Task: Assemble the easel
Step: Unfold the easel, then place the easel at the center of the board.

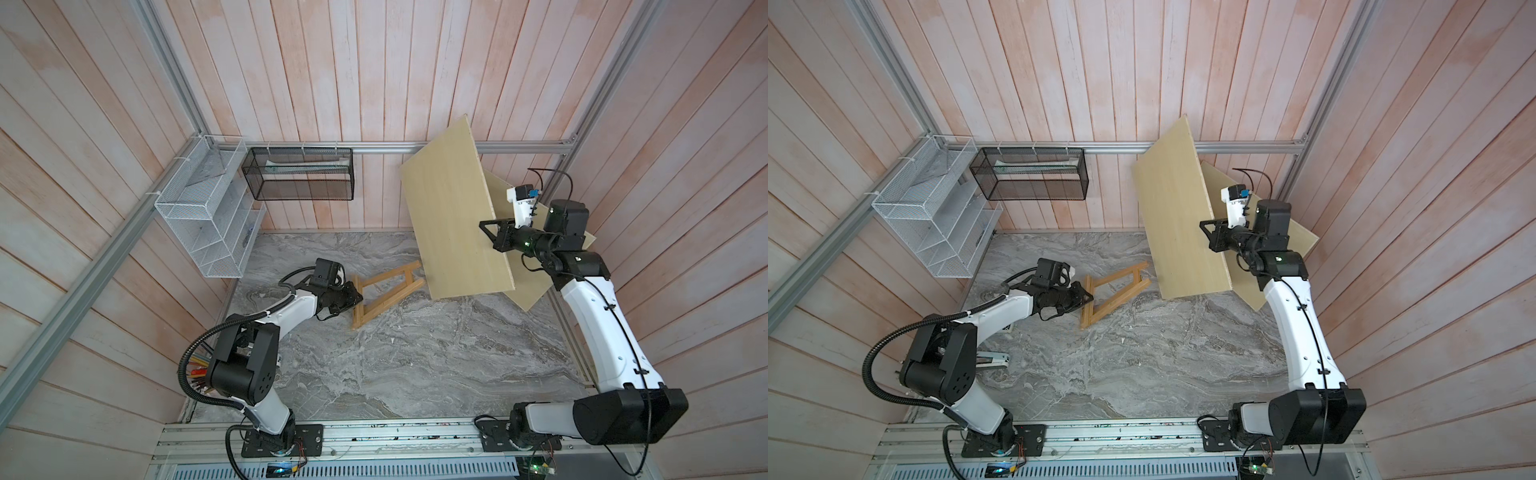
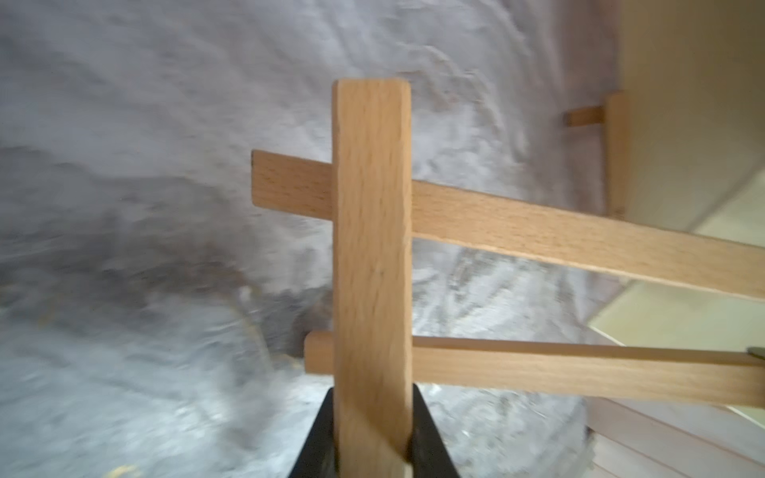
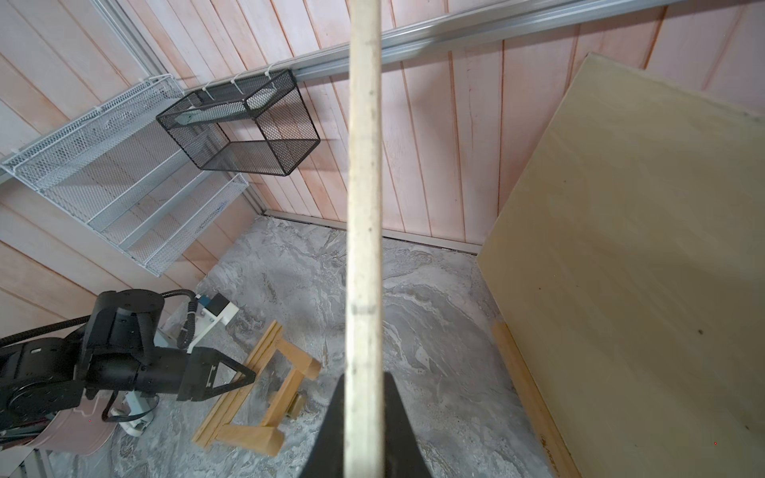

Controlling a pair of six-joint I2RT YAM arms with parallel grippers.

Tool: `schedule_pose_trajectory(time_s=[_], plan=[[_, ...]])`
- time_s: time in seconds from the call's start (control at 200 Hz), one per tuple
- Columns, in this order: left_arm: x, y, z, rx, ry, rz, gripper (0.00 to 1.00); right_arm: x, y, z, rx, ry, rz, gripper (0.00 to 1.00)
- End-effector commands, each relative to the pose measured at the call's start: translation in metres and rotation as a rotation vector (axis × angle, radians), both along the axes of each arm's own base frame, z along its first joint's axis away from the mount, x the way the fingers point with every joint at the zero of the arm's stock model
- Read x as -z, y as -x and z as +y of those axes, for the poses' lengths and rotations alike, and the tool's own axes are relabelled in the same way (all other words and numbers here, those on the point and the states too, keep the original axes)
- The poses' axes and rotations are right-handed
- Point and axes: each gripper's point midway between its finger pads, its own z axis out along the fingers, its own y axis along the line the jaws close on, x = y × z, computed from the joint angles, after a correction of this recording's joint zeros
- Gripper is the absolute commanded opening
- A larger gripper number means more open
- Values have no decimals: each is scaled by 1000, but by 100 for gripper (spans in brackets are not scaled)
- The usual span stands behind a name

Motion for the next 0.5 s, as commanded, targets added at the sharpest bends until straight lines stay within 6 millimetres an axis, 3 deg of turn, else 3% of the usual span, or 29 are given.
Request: schedule_pose_trajectory(time_s=[0.0, 0.155, 0.325, 0.495], plan=[[-54, 1, -47, 223, 287, -114, 0, -103, 15, -9, 4, 2, -333, 0], [-47, 4, -59, 284, 367, -108, 0, -122, 20, -33, 81, 29, -365, 0], [3, -14, -50, 187, 248, -76, 0, -140, 30, -41, 110, 67, -413, 0], [44, -16, -42, 143, 199, -16, 0, -146, 35, -41, 109, 74, -423, 0]])
